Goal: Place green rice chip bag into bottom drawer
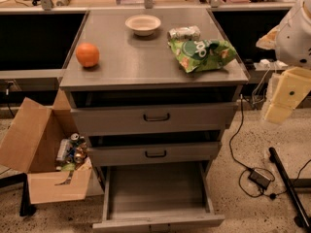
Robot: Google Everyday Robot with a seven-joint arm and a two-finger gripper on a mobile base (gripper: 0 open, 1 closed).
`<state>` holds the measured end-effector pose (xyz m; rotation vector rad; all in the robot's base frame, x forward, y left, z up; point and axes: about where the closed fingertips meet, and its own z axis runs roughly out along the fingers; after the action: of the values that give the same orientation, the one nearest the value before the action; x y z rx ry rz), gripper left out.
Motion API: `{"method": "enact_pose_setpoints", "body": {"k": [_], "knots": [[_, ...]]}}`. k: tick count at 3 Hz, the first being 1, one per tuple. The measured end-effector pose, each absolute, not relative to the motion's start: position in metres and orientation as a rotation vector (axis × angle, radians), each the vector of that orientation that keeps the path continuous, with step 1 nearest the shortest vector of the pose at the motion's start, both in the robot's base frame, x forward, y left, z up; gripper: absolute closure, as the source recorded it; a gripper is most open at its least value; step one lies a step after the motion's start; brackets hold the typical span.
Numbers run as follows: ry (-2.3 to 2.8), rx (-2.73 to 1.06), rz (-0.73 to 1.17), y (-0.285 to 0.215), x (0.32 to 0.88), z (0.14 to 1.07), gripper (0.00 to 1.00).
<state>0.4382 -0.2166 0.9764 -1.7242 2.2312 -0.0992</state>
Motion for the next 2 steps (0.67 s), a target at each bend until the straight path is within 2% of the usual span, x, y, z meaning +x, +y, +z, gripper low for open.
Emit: {"method": "enact_pose_setpoints", "body": {"k": [1, 2], "knots": [[2.23, -1.724, -0.1, -0.217, 0.438, 0.977, 0.0], [2.173, -1.749, -0.085, -0.219, 0.471, 0.976, 0.0]]}}
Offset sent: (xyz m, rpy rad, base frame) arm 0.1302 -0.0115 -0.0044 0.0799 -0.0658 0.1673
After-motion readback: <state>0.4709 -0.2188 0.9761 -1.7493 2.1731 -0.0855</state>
